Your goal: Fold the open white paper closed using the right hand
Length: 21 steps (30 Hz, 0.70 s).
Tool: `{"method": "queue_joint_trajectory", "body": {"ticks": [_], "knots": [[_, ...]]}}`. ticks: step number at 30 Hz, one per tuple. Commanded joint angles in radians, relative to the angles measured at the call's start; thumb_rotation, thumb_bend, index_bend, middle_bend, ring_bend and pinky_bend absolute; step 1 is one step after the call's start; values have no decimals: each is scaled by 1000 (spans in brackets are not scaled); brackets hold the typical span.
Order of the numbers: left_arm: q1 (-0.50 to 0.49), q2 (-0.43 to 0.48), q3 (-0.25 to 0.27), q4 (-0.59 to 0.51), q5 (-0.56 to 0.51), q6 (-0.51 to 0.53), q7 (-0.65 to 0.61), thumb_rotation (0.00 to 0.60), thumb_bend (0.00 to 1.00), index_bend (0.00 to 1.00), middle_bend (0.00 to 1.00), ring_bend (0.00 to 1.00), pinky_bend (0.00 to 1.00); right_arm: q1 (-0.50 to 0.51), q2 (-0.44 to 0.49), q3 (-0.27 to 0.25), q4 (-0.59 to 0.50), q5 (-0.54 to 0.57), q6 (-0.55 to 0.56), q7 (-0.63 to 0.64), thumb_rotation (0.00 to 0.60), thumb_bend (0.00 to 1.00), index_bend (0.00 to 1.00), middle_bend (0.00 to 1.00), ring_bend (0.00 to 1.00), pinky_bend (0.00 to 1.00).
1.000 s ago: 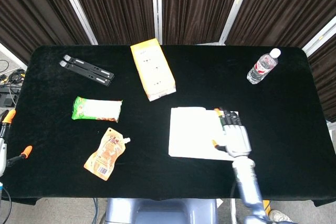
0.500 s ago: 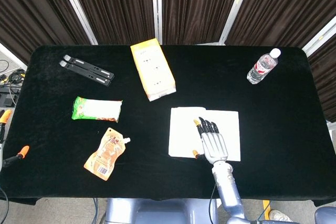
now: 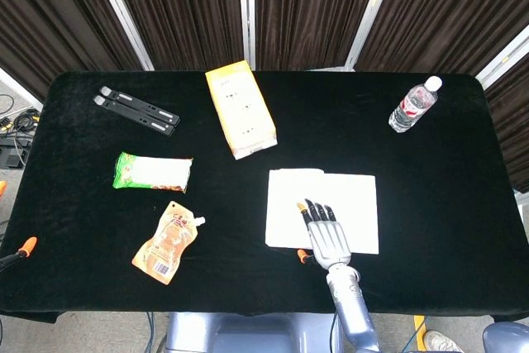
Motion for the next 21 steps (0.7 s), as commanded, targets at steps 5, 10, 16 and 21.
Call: {"method": "queue_joint_trajectory", "body": {"ticks": [5,10,16,21], "knots": [[0,-1,-3,-3,2,2,5,600,210,0,0,0,0,16,2,-11,-1,26,-14,-7,600,170,0,0,0,0],[1,-2,-6,-2,1,5,4,600,210,0,0,0,0,22,-11,-17,34,24,-15,2,600,171,0,0,0,0],[2,-3,-8,0,-1,6,0,600,211,0,0,0,0,26,-26,-20,85,28,-31,30,600,171,0,0,0,0],[2,-2,-11,2,-5,4,-1,600,211,0,0,0,0,28,-38,-24,116,17,-38,48,600,169,0,0,0,0]]}}
